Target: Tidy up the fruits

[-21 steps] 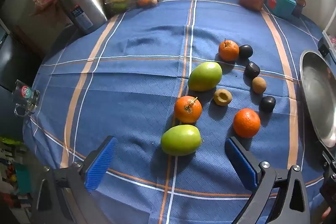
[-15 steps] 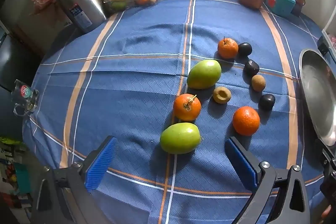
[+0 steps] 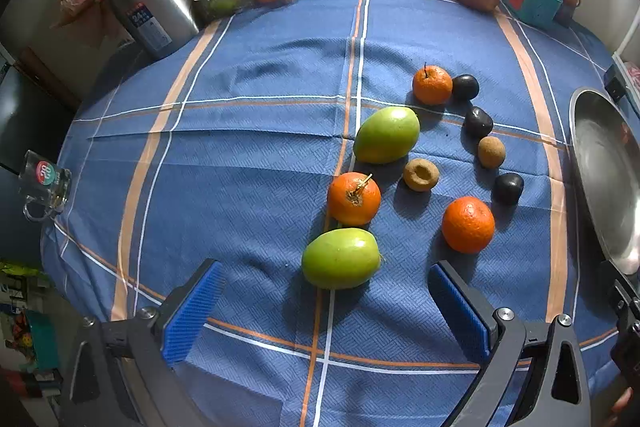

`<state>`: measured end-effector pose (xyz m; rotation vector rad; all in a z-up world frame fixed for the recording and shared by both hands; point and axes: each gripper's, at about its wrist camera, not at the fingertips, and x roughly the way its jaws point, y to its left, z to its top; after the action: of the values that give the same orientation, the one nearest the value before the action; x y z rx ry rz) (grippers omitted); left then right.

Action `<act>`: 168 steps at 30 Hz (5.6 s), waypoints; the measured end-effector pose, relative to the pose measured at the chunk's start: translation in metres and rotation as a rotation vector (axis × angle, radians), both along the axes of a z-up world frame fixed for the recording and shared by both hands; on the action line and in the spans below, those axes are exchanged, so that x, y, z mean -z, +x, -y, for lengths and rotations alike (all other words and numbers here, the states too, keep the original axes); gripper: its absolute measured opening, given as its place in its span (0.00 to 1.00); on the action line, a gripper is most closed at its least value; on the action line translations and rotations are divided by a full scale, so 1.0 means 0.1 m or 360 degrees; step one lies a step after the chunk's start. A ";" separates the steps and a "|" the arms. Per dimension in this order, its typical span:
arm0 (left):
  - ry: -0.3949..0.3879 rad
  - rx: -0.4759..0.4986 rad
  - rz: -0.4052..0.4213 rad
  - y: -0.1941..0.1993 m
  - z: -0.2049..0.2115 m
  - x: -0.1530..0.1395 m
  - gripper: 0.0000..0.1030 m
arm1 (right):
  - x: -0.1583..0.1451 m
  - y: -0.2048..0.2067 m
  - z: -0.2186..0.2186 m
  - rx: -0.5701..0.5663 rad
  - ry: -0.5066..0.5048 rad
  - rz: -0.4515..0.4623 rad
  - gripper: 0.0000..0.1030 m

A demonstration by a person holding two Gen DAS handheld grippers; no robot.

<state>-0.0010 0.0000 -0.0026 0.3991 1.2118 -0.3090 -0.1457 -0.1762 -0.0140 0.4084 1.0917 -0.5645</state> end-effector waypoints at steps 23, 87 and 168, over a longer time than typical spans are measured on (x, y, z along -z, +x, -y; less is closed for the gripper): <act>-0.0002 0.0003 -0.0001 -0.02 -0.02 0.01 1.00 | -0.01 0.00 0.00 0.0001 -0.0002 0.0000 0.92; -0.0413 -0.0166 0.0046 0.38 -0.41 -0.09 1.00 | -0.23 0.51 -0.33 -0.0203 0.0024 0.0234 0.92; -0.0449 -0.0138 -0.0164 0.37 -0.16 -0.02 0.53 | 0.08 0.77 -0.32 -0.0158 0.0320 0.0169 0.36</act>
<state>0.0360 0.0163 -0.0007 0.0872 1.2614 -0.4236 -0.0689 -0.1440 -0.0217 0.5500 1.0637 -0.3421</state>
